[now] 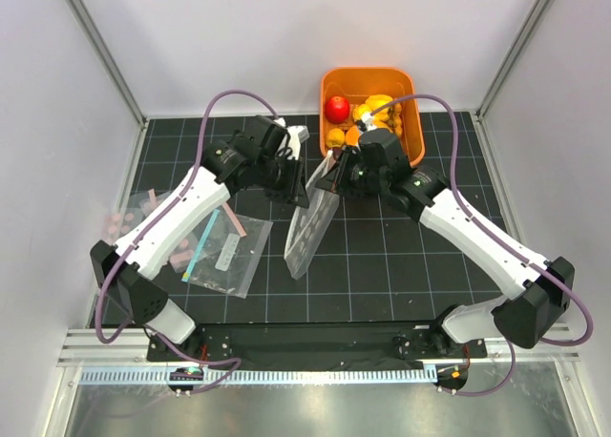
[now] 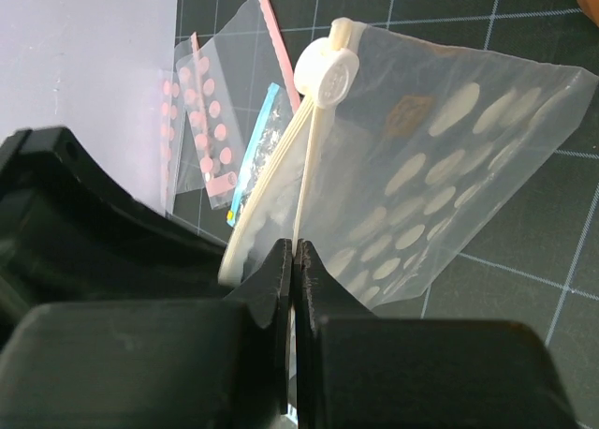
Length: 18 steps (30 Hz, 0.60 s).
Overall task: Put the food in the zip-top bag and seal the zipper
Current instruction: Open the zipper of the food storage bag.
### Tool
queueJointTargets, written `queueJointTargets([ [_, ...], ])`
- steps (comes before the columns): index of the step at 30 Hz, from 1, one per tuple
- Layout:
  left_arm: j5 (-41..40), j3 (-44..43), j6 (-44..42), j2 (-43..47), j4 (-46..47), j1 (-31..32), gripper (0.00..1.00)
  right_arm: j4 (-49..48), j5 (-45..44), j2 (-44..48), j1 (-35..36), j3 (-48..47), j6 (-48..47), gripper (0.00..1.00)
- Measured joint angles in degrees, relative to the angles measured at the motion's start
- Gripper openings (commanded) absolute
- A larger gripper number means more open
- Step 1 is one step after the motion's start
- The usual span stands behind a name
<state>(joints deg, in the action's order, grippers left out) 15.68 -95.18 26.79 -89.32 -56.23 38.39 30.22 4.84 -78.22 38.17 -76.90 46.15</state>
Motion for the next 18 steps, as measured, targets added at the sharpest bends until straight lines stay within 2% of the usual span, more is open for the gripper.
queueJointTargets([
  [2, 0.57, -0.04, 0.0, -0.68, 0.24, 0.0, 0.0, -0.22, 0.28, -0.02, 0.0, 0.0, -0.22, 0.01],
  [5, 0.11, -1.29, -0.42, -2.14, -0.92, 0.0, 0.0, -0.22, 0.35, -0.02, 0.02, -0.02, -0.61, 0.01],
  [8, -3.89, -5.09, -1.77, -4.13, -4.24, 0.11, 0.0, -0.17, 0.33, -0.74, 0.0, -0.74, -1.22, 0.01],
  [14, -21.03, -17.11, -5.9, -5.99, -14.75, -0.22, 0.0, -0.39, 0.42, -4.17, 0.0, -3.37, -1.92, 0.01],
  [17, -28.33, -19.19, -7.1, -5.27, -17.03, -0.7, 0.0, -0.35, 0.42, -5.44, 0.0, -3.43, -1.9, 0.06],
  [18, -30.05, -19.19, -7.43, -5.05, -17.66, -0.83, 0.0, -0.26, 0.39, -5.79, 0.0, -3.43, -1.88, 0.11],
])
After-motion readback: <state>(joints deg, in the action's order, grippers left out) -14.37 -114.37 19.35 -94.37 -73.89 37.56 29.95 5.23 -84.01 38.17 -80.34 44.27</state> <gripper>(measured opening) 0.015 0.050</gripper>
